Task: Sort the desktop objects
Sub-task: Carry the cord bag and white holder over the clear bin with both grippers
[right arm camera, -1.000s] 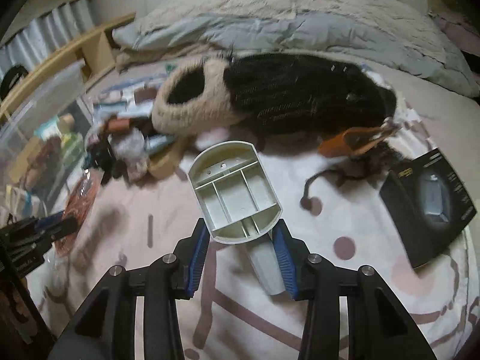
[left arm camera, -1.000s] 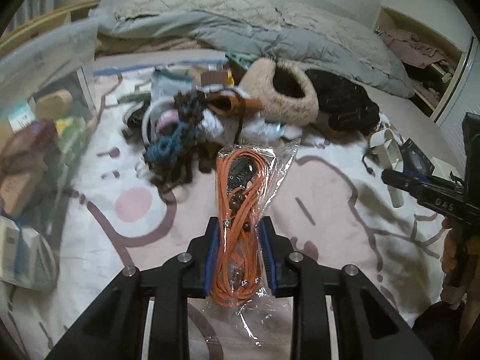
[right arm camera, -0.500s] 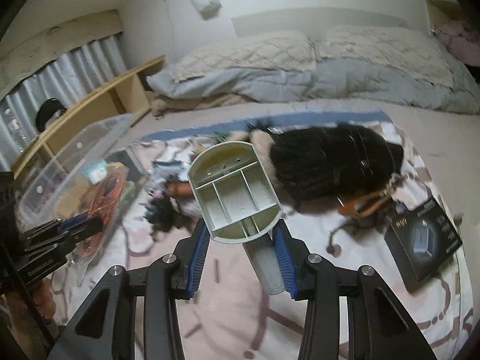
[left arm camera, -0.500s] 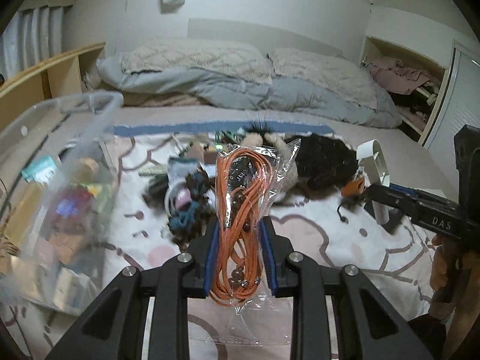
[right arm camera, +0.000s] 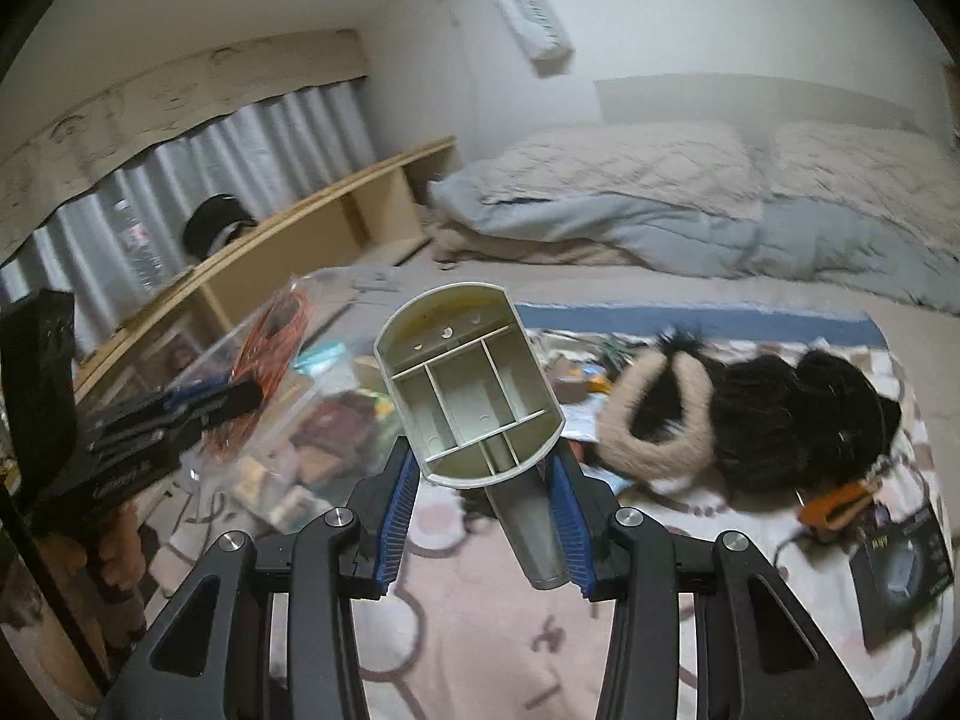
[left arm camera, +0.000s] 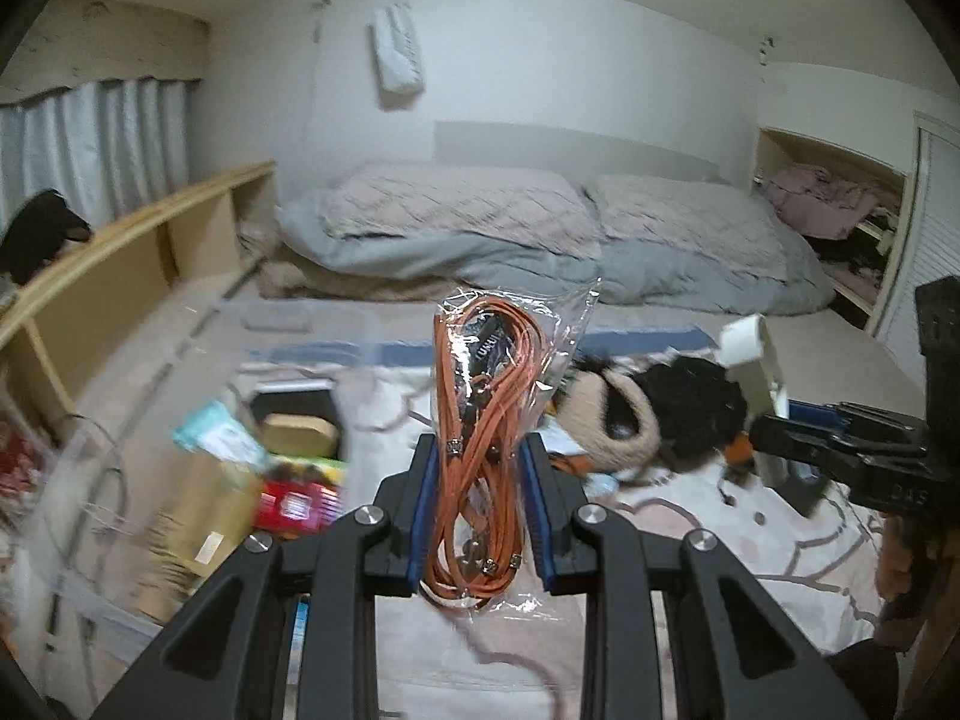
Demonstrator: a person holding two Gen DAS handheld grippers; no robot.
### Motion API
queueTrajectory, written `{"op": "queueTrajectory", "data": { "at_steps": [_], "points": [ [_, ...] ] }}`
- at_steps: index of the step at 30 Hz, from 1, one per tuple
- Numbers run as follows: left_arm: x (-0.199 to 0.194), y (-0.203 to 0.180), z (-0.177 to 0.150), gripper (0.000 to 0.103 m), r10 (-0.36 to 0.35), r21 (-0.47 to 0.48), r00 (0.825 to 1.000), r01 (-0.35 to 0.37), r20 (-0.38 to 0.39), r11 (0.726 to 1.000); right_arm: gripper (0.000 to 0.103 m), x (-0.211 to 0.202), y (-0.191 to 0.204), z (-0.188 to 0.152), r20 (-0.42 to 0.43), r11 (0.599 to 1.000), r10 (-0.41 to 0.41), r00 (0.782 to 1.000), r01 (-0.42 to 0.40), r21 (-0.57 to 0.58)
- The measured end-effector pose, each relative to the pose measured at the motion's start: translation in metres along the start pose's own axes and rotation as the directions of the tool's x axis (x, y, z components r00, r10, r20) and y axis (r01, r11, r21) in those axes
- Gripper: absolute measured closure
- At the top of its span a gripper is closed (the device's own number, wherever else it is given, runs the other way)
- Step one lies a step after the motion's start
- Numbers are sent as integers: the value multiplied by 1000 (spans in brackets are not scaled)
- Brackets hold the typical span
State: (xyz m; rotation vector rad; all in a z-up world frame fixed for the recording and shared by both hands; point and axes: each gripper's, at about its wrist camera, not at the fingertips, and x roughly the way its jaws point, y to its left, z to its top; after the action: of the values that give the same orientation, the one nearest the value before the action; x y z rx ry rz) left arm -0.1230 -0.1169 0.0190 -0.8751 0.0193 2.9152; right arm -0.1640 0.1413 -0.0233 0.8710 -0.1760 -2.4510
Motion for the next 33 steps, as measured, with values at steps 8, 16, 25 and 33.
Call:
{"op": "queueTrajectory", "data": {
  "at_steps": [8, 16, 25, 33],
  "points": [
    [-29, 58, 23, 76, 126, 10, 990, -127, 55, 992, 59, 11, 52, 30, 8, 996, 46, 999, -45, -83],
    [-20, 110, 27, 76, 227, 16, 974, -227, 25, 974, 59, 30, 103, 47, -13, 983, 119, 993, -119, -137],
    [25, 153, 4, 76, 352, 65, 931, -347, -96, 936, 59, 55, 136, 45, -71, 972, 152, 986, -162, -172],
    [64, 187, -15, 68, 437, 97, 880, -426, -186, 899, 59, 70, 142, 41, -113, 971, 146, 983, -164, -176]
  ]
}}
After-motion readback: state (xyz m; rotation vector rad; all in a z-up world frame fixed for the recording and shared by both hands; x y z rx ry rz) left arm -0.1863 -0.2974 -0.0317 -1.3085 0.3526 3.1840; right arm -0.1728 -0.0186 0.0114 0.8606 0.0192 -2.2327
